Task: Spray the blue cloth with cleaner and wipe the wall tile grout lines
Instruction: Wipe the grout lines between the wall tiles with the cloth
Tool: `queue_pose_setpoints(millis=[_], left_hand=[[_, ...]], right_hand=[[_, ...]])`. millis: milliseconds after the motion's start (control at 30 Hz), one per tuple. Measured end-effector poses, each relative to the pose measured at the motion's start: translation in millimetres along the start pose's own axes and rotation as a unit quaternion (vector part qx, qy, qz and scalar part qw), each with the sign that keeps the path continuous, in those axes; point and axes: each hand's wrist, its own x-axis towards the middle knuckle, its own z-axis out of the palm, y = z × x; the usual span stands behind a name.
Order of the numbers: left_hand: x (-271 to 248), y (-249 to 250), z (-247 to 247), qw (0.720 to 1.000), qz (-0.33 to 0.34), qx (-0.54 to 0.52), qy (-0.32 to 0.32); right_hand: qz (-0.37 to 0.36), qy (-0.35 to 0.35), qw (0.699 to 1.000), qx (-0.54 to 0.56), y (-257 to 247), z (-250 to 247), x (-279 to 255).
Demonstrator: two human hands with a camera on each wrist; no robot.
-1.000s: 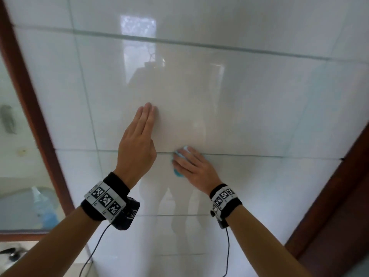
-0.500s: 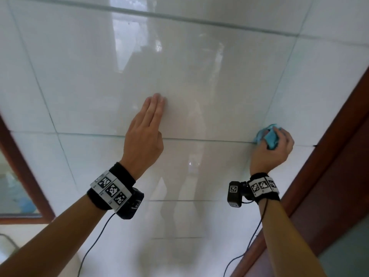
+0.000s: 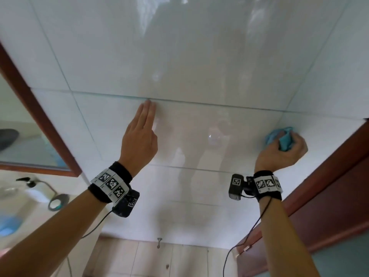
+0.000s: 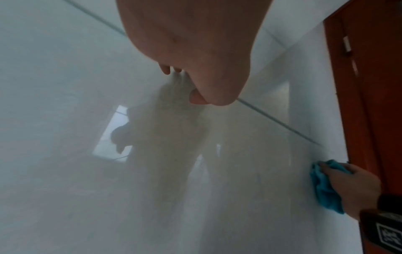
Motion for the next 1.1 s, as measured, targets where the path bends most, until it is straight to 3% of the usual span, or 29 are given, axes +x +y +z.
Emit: queue_pose_setpoints(millis=[100,200,300,367,433,467,500,600,667,700,767,867,900,933,967,1033,1100], left_hand=[[-18,-24,1,0.999,-0.042,-0.011,0.001],[-32,-54,-5,0.997,-0.081,0.001,0.006],[-44,-86,-14,0.991,-0.135,0.023,-0.003],[-50,-111,-22,0.984,-0.173,0.042,-0.006],[-55,-134,-29,0.978,-0.202,0.057,-0.007],[-57,-145,-32,0.975,-0.212,0.059,-0.01],[-58,-155,-35,0.974,-0.219,0.058,-0.013],[-57,-181,-46,0.969,-0.241,0.037,-0.028],[-55,-197,-52,0.969,-0.244,0.02,-0.03],[-54,-205,-55,0.969,-0.243,0.01,-0.03],[-53,-218,-61,0.97,-0.239,-0.008,-0.037],[-55,-236,-73,0.973,-0.222,-0.034,-0.055],[-56,-238,-75,0.974,-0.213,-0.042,-0.06],[-58,-242,-79,0.975,-0.206,-0.05,-0.062],[-59,-247,-82,0.975,-0.205,-0.059,-0.062],[-63,-257,-87,0.975,-0.203,-0.074,-0.054],[-67,-267,-89,0.976,-0.198,-0.082,-0.046]], right_hand=[[-0.015,-0.02,1.0,-0.01,-7,11,-33],[-0.134,-0.175,0.974,-0.052,-25,17,-96],[-0.253,-0.362,0.895,-0.063,-39,26,-150],[-0.34,-0.453,0.822,-0.047,-51,40,-181],[-0.448,-0.503,0.739,-0.023,-69,55,-207],[-0.475,-0.502,0.723,-0.01,-79,64,-213],[-0.468,-0.484,0.739,0.002,-92,73,-214],[-0.355,-0.375,0.857,0.013,-135,96,-204],[-0.308,-0.333,0.891,0.009,-160,110,-203],[-0.307,-0.334,0.891,0.007,-170,118,-210],[-0.362,-0.386,0.848,0.009,-180,131,-240],[-0.527,-0.469,0.708,0.035,-185,145,-297],[-0.559,-0.48,0.674,0.045,-190,150,-306],[-0.569,-0.481,0.665,0.05,-200,157,-313],[-0.561,-0.474,0.677,0.054,-214,166,-316],[-0.518,-0.439,0.732,0.053,-246,186,-316],[-0.492,-0.411,0.766,0.053,-274,207,-315]])
